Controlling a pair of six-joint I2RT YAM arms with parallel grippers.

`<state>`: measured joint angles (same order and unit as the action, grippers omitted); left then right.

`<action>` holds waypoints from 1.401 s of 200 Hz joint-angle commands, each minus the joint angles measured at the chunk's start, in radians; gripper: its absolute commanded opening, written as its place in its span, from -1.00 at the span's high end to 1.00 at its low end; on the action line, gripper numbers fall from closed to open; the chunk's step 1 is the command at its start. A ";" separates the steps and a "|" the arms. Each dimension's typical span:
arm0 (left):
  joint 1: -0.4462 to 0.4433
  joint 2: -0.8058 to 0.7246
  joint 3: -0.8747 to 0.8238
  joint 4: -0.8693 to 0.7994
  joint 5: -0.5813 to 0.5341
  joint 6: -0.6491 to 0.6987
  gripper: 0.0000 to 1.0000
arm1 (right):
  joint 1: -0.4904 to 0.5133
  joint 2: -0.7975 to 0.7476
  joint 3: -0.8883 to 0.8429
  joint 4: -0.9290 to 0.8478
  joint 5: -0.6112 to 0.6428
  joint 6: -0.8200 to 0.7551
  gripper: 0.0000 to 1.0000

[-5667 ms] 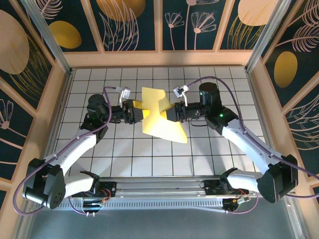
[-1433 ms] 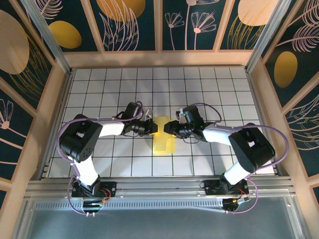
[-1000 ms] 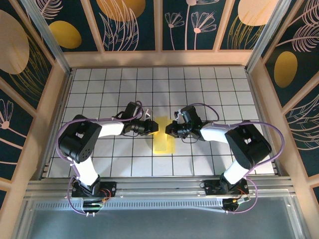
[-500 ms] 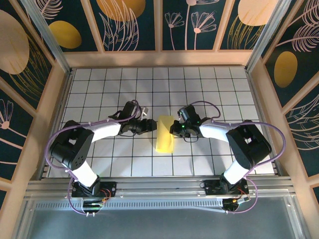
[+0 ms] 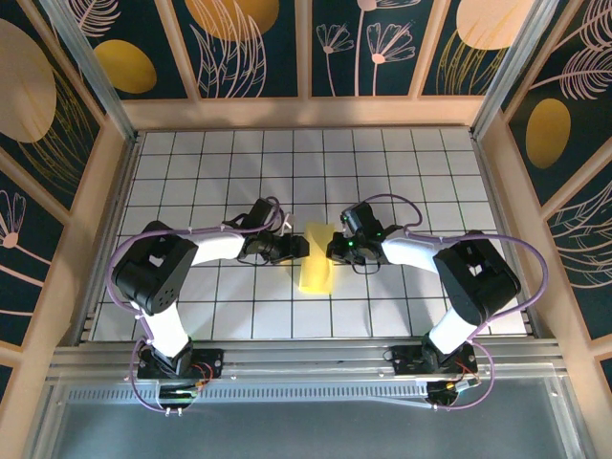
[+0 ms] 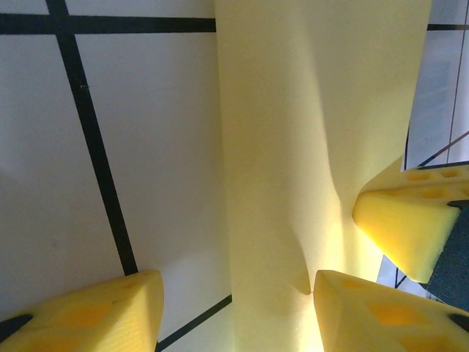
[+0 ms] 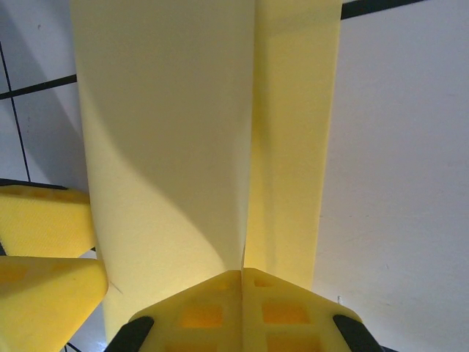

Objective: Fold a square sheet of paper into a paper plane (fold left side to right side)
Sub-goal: First fold in half a square sheet of paper at the center of the table.

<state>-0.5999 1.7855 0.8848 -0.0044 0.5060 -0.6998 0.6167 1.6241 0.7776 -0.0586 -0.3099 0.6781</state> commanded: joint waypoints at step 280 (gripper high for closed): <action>-0.110 0.163 0.172 -0.225 -0.199 0.073 0.15 | -0.107 -0.246 -0.060 -0.157 0.176 -0.060 0.22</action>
<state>-0.6758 1.8641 1.0641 -0.2569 0.3195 -0.6525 0.5358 1.4090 0.7460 -0.1783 -0.1654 0.6380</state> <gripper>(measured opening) 0.433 0.389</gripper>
